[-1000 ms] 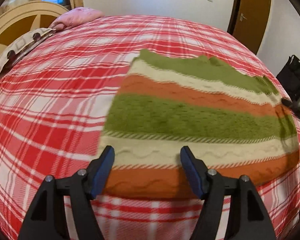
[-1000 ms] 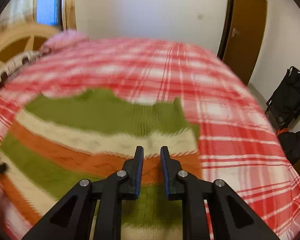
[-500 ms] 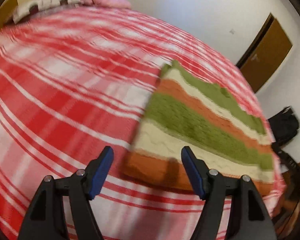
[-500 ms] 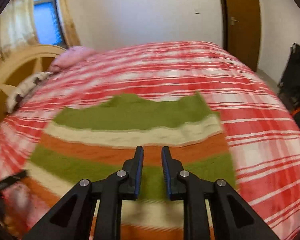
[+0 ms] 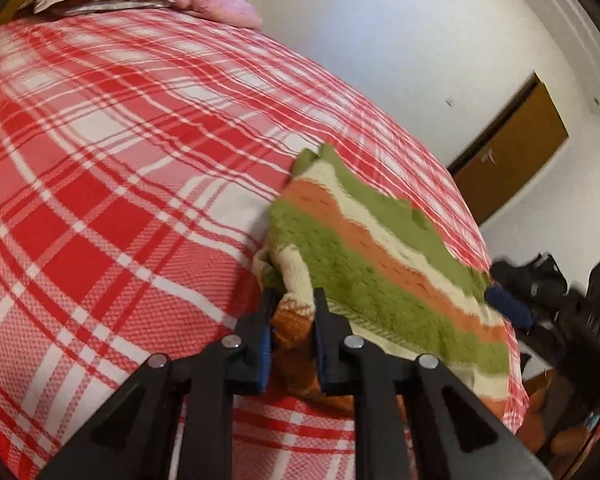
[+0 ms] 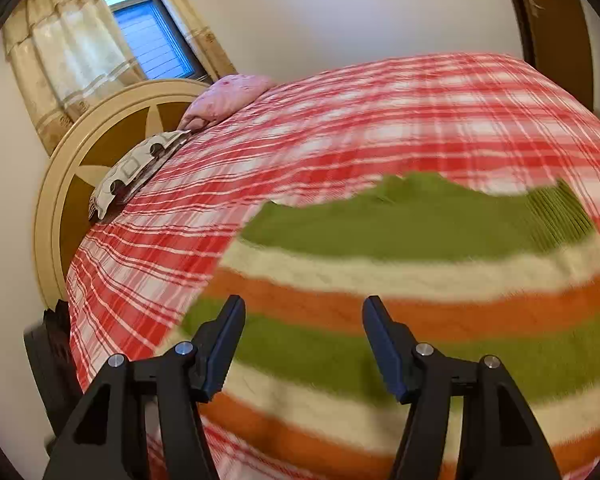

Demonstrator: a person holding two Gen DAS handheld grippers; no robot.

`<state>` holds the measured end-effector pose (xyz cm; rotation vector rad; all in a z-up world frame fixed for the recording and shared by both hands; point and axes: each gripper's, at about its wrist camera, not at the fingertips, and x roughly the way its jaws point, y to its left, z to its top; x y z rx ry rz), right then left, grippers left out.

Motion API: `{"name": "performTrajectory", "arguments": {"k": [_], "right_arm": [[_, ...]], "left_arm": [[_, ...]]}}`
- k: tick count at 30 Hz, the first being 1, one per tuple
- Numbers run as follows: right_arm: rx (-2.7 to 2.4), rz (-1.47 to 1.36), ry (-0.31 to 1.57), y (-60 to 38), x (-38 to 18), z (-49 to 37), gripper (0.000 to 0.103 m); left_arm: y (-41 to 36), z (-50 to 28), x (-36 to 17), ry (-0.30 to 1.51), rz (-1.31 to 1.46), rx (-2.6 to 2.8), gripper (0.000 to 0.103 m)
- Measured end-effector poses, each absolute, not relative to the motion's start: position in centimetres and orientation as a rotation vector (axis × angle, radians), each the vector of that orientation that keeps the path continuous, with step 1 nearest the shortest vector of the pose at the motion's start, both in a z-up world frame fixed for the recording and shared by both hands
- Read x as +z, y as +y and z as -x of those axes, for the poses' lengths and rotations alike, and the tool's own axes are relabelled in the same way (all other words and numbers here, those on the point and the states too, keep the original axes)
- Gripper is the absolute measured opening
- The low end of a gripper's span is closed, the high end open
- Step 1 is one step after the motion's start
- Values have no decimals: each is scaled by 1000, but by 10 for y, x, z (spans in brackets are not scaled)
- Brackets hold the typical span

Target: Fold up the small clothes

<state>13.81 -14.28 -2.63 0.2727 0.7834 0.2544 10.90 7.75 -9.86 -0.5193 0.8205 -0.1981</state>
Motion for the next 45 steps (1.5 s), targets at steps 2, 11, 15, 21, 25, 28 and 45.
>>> {"name": "performTrajectory", "arguments": {"k": [2, 11, 15, 21, 25, 28, 45], "right_arm": [[260, -206, 786, -118, -21, -157, 62], [256, 42, 928, -26, -64, -247, 62], [258, 92, 978, -4, -84, -266, 62], [186, 296, 971, 18, -106, -268, 63], [173, 324, 971, 17, -107, -267, 57], [152, 353, 955, 17, -107, -265, 43], [253, 39, 951, -29, -83, -262, 12]], "left_arm": [[80, -110, -107, 834, 543, -172, 21], [81, -105, -119, 796, 567, -171, 29], [82, -103, -121, 787, 570, -178, 29], [72, -108, -114, 821, 493, -142, 29], [73, -111, -116, 829, 494, -145, 29], [73, -111, -116, 831, 488, -142, 28], [73, -120, -107, 844, 493, -169, 22]]}}
